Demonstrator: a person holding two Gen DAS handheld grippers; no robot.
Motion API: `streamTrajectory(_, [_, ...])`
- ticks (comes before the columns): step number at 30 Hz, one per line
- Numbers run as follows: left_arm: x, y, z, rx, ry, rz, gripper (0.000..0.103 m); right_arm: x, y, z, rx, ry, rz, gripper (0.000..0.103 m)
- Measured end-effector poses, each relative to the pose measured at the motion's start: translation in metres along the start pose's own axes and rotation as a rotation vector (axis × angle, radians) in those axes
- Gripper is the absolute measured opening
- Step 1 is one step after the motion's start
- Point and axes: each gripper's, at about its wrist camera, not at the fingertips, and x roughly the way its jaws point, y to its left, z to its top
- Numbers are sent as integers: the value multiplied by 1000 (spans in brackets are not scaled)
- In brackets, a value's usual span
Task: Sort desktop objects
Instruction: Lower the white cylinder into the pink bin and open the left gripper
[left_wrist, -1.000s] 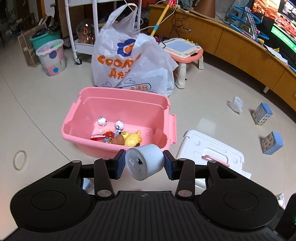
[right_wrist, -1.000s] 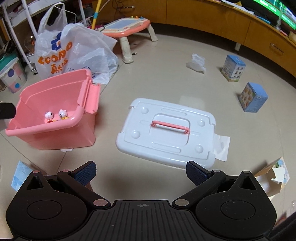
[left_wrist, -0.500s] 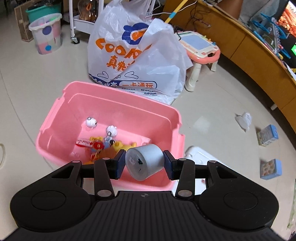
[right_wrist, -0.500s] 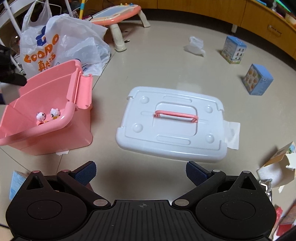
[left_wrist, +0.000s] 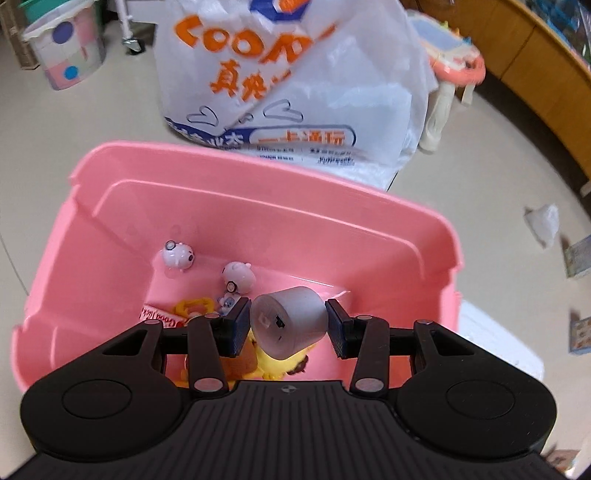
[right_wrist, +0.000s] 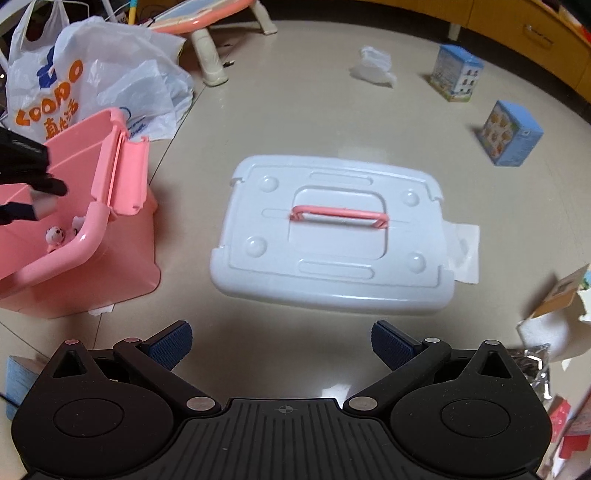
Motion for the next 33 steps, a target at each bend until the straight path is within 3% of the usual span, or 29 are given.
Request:
streamTrajectory(11, [50,-13,11,111,82,-2,44,27,7,5,36,59,-10,103])
streamTrajectory(33, [93,-4,20,64,220,-10,45,46,23,10,24,98,-20,103])
